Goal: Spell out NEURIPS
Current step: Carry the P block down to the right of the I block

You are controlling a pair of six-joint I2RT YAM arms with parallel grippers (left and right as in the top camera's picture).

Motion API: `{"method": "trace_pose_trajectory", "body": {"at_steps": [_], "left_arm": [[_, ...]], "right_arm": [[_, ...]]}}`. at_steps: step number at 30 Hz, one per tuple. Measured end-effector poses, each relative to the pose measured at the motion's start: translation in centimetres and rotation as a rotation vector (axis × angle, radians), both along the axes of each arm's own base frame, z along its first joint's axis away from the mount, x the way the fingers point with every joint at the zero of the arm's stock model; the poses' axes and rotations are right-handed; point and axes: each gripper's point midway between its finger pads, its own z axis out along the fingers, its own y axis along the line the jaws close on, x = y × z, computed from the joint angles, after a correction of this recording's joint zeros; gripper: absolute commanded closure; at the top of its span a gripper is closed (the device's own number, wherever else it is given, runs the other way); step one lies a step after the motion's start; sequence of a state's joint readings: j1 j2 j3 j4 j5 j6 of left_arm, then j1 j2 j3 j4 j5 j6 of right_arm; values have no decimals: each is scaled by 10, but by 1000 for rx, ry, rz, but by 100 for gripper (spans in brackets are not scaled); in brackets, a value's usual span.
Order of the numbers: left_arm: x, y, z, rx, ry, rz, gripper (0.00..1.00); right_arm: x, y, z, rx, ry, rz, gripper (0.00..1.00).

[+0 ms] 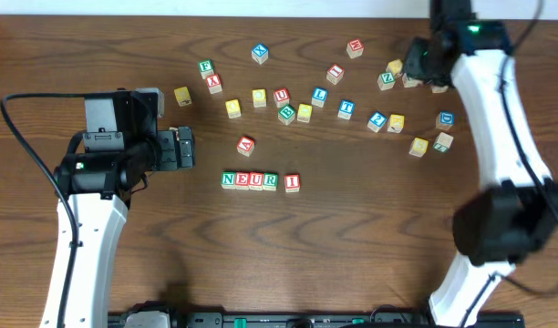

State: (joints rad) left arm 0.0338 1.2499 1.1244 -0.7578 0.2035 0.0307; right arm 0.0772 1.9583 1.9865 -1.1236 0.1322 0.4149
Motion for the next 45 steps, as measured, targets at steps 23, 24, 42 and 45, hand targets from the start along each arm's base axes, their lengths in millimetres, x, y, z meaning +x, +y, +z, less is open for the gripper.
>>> {"method": "trace_pose_trajectory", "body": {"at_steps": [23, 24, 42, 45], "left_arm": [[0, 0, 0, 0, 0, 0, 2], [0, 0, 0, 1, 0, 0, 2], [0, 0, 0, 0, 0, 0, 2], [0, 0, 0, 0, 0, 0, 2]], "right_arm": [[-107, 113, -43, -43, 215, 330, 98], [-116, 128, -64, -34, 240, 364, 98], [-173, 195, -167, 35, 257, 413, 92], [-172, 196, -167, 39, 252, 404, 93]]}}
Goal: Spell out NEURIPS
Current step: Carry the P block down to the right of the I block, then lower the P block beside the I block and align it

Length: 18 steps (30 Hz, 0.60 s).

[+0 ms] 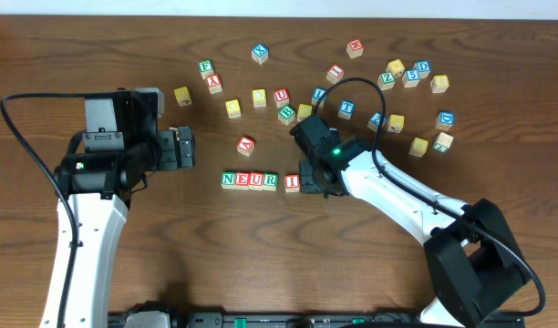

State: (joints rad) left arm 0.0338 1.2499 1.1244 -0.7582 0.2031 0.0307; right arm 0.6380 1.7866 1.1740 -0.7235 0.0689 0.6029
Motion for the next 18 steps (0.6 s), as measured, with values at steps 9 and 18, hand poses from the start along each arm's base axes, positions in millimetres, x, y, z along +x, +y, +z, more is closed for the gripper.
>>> {"method": "trace_pose_trajectory", "body": {"at_steps": [9, 18], "left_arm": [[0, 0, 0, 0, 0, 0, 2], [0, 0, 0, 0, 0, 0, 2]], "right_arm": [[-1, 18, -5, 27, -54, 26, 91], [-5, 19, -10, 11, -62, 24, 91]]}}
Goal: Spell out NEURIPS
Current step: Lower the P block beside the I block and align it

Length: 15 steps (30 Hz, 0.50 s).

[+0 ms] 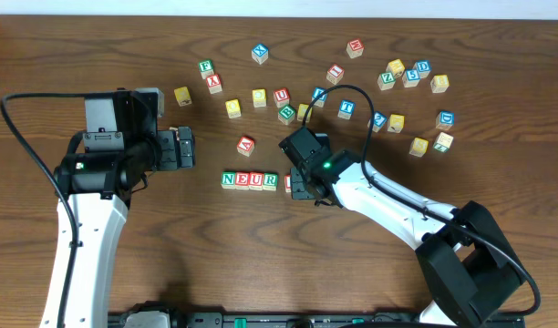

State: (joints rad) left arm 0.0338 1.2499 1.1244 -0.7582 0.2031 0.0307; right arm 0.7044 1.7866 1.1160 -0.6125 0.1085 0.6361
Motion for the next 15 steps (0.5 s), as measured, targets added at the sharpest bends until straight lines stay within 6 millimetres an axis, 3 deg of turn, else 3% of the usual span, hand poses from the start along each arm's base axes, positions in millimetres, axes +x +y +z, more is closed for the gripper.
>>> {"method": "trace_pose_trajectory", "body": {"at_steps": [15], "left_arm": [[0, 0, 0, 0, 0, 0, 2]], "right_arm": [[4, 6, 1, 18, -27, 6, 92]]}}
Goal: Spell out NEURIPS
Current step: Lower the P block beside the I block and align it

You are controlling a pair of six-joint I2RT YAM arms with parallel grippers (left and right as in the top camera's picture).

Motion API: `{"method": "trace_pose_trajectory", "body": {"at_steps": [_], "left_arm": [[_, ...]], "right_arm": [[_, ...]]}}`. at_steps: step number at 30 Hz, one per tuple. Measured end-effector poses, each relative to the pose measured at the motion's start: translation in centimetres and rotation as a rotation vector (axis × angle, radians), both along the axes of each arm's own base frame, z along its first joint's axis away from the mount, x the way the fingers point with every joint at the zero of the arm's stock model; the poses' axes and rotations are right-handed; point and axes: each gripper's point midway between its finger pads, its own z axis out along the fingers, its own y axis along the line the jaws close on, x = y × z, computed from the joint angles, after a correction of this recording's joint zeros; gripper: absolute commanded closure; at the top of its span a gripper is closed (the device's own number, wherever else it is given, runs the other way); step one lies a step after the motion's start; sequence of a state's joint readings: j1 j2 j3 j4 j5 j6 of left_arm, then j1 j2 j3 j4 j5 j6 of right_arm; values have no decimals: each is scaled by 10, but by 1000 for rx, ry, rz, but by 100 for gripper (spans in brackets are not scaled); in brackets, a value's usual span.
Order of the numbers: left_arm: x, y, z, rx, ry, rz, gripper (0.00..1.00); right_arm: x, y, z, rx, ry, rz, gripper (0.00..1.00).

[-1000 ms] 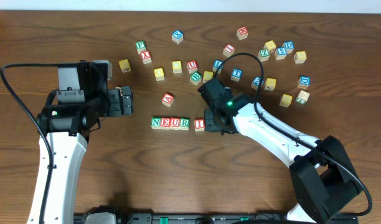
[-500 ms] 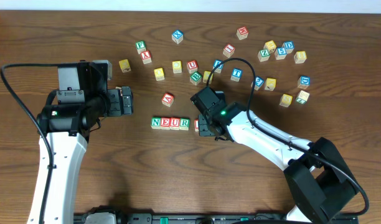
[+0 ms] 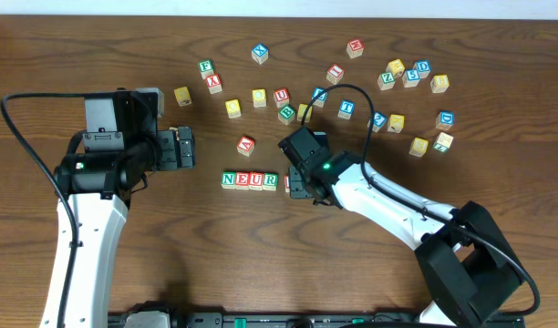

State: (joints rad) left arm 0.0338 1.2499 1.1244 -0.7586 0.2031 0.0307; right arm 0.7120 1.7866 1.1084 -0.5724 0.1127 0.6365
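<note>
A row of letter blocks reading N E U R [image 3: 250, 179] lies at the table's middle. Just right of the R, only a red sliver of the I block [image 3: 286, 182] shows, because my right gripper [image 3: 295, 185] is down over it. Whether its fingers are closed on the block is hidden by the wrist. My left gripper [image 3: 184, 148] hovers left of the row, pointing right, with its fingers apart and nothing between them. Several loose letter blocks [image 3: 347, 107] are scattered behind the row.
A red block [image 3: 246, 145] lies alone just behind the row. More blocks cluster at the back right [image 3: 411, 76] and back left [image 3: 209, 76]. The right arm [image 3: 397, 205] stretches diagonally across the front right.
My right gripper has edged slightly left over the I block, which now shows as a thinner red sliver beside the R. The left arm has not moved.
First my right arm was up at the back right blocks, and the I stood a small gap right of NEUR. Then the right gripper was just right of the I. After that it was over the I, where it still is, close against the R.
</note>
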Motion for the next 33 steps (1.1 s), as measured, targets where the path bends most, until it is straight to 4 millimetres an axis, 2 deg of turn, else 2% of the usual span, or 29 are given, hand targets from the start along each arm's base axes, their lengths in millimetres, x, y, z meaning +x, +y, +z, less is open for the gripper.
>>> {"method": "trace_pose_trajectory", "body": {"at_steps": [8, 26, 33], "left_arm": [[0, 0, 0, 0, 0, 0, 2], [0, 0, 0, 0, 0, 0, 2], [0, 0, 0, 0, 0, 0, 2]], "right_arm": [[-6, 19, 2, 10, -32, 49, 89], [-4, 14, 3, -6, -47, 19, 92], [-1, 11, 3, -23, -64, 2, 89]]}}
